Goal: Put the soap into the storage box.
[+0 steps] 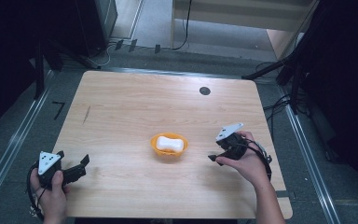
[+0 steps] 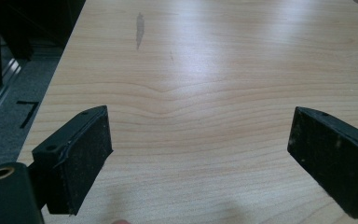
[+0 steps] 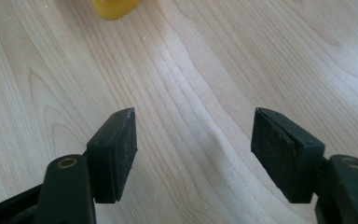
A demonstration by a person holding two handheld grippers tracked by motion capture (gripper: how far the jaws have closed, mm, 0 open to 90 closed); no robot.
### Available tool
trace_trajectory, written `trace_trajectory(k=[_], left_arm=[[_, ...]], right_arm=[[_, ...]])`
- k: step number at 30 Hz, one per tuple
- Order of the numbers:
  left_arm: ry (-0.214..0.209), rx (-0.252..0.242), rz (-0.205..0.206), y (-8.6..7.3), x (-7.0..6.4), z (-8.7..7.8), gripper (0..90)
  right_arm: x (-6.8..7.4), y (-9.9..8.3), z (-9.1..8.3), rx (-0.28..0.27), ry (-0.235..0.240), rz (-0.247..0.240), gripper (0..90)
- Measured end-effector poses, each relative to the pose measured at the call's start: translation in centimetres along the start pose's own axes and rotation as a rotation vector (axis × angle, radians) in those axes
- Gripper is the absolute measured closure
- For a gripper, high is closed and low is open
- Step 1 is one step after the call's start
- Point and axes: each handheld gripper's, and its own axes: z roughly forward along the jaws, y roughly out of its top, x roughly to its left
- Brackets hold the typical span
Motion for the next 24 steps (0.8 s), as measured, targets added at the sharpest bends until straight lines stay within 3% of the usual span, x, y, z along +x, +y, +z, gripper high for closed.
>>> trace_trajectory(k=[12, 24], left_arm=[[0.000, -0.001, 0.001, 0.0, 0.0, 0.0, 6.8], [0.003, -0.004, 0.001, 0.0, -0.1, 0.0, 7.0]], right_arm=[[0.0, -1.9, -0.2, -0.021, -0.034, 0.049, 20.1], [-0.1, -4.6, -1.1, -0.056, -0.053, 0.099, 18.7]])
